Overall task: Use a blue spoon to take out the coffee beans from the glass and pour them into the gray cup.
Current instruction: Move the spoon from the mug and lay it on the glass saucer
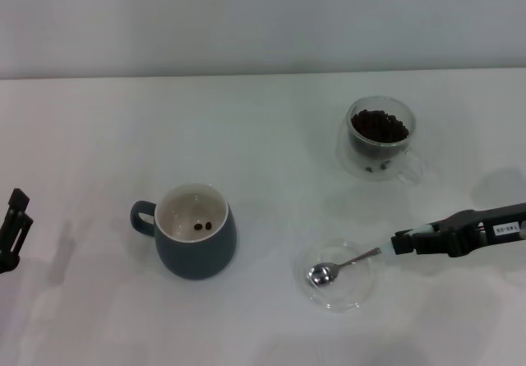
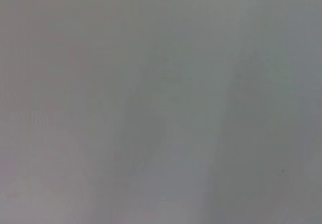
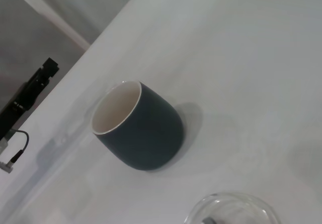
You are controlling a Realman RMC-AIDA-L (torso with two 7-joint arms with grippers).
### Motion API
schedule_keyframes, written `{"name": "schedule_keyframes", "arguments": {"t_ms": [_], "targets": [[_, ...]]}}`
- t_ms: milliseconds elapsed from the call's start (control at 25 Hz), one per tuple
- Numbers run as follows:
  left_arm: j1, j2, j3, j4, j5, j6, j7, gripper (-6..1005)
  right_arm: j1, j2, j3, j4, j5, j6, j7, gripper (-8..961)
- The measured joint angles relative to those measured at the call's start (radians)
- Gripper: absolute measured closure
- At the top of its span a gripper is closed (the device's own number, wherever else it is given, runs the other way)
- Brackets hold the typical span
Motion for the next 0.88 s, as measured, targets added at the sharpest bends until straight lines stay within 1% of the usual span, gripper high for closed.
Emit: {"name": "schedule_keyframes", "arguments": {"t_ms": [120,400,880], "targets": [[0.000,0.000,0.000,0.000,0.000,0.000,-0.001,300,0.005,0.006,-0.002,0.000,-0.001,0.004,0.000,799],[0.000,0.000,0.000,0.000,-0.005,0.000,-0.002,300,0.009,0.008,-0.012,-0.001,-0.002,0.016,-0.004,798],[-0.015,0.000,0.000,0.000,-0.014,0.000,-0.003,298,0.009,0.005,-0.012,0.000,-0.023,0.045,-0.002,798]]}}
